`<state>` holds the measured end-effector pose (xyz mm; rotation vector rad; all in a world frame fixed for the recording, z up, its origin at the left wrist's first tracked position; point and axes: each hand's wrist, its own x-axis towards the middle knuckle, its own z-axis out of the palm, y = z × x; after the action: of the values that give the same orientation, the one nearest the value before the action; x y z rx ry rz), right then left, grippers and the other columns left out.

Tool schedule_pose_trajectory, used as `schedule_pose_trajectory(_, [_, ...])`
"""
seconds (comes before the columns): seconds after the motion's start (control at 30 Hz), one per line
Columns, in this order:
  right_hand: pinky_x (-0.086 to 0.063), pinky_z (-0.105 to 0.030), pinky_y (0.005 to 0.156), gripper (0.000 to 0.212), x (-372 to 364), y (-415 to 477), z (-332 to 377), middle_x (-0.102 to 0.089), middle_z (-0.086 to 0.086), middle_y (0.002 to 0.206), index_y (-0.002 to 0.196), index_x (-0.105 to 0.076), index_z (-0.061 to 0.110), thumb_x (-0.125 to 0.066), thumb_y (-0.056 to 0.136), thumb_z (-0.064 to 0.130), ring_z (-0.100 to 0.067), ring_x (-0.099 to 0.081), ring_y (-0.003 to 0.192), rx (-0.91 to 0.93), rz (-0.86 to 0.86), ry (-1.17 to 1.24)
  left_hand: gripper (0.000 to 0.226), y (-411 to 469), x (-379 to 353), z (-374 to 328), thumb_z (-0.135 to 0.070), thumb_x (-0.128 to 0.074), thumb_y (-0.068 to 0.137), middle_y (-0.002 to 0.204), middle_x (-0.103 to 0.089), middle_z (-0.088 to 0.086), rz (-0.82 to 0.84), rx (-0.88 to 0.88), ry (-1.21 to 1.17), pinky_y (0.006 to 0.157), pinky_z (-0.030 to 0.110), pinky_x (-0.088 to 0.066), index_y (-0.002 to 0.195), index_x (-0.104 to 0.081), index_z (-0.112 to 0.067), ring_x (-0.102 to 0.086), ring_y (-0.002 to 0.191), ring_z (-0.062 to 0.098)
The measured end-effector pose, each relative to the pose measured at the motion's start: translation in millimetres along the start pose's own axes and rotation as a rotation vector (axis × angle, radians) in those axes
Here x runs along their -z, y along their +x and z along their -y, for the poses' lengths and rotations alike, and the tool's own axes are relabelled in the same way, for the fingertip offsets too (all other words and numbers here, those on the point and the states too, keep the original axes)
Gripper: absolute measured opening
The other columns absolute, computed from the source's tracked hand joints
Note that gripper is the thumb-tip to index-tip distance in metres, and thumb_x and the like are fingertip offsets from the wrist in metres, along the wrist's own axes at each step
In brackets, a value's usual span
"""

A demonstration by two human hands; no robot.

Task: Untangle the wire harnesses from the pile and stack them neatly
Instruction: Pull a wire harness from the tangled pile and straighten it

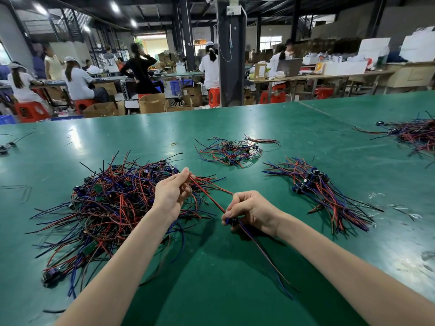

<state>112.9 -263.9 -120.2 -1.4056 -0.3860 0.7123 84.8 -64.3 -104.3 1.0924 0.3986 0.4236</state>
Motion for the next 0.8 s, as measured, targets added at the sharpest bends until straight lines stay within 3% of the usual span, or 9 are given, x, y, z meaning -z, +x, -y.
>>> schedule_pose_trajectory(0.13, [-0.052,-0.029,0.047,0.027,0.5,0.3,-0.4,-0.065,-0.02,0.063,0.059,-0.052,0.004,-0.054,0.072,-0.02,-0.029,-0.064,0.055,-0.013,0.006,0.014,0.018,-1.0,-1.0,-2.3,-0.014,-0.069,0.085,0.052,-0.059,-0.002,-0.036,0.016,0.002,0.038,0.013,-0.041,0.073,-0.063,-0.001,-0.045,0.036,0.004])
schedule_pose_trajectory(0.43, [-0.051,-0.029,0.046,0.026,0.6,0.6,0.0,-0.064,-0.02,0.062,0.059,-0.051,0.003,-0.055,0.07,-0.021,-0.029,-0.064,0.055,-0.009,0.006,0.014,0.016,-3.2,-2.0,-4.0,-0.002,-0.054,0.093,0.062,-0.07,0.002,0.014,0.02,-0.048,0.045,0.012,-0.047,0.082,-0.065,0.002,-0.051,0.043,0.001])
schedule_pose_trajectory(0.8, [-0.051,-0.029,0.045,0.027,-0.7,0.4,0.2,-0.064,-0.019,0.061,0.06,-0.048,0.003,-0.055,0.071,-0.021,-0.029,-0.064,0.055,-0.005,0.01,0.004,0.018,-4.8,-3.9,-3.5,0.001,-0.05,0.094,0.061,-0.07,0.001,0.009,0.028,-0.061,0.046,0.012,-0.049,0.083,-0.064,0.001,-0.054,0.044,0.002])
